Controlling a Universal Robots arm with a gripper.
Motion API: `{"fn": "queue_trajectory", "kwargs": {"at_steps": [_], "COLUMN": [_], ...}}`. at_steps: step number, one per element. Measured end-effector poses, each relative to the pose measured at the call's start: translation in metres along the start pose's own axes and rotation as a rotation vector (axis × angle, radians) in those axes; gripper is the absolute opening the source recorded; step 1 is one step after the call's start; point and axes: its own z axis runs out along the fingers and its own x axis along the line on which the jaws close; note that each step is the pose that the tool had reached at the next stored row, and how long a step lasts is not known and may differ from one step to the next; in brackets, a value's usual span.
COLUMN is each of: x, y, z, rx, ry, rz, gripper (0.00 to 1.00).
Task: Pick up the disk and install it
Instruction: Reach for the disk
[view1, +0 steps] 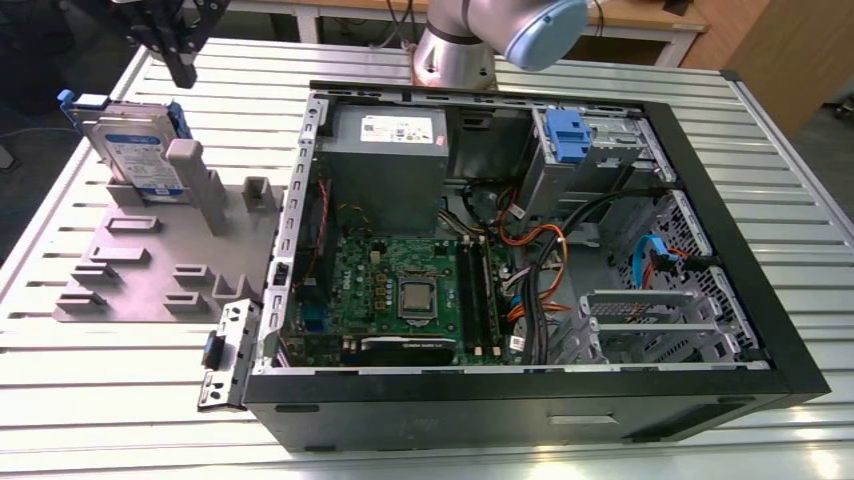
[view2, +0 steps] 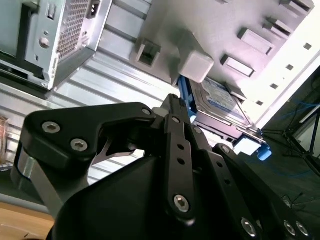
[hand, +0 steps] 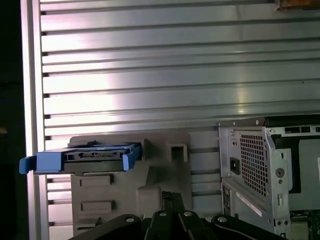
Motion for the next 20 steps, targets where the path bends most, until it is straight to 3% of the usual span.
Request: {"fn": "queue_trajectory", "kwargs": {"at_steps": [2,7,20], "x": [0.0050,0.0219,0.0813], "y": [0.0013,0.0013,0.0045], "z": [0.0007,0.0025,0.0144], "rx": [0.0008,0.0007,0.0007], "ry": [0.0072,0.0084,0.0092], "rz": [0.000,0.000,0.000], "gripper": [0.11,0.11,0.11]}}
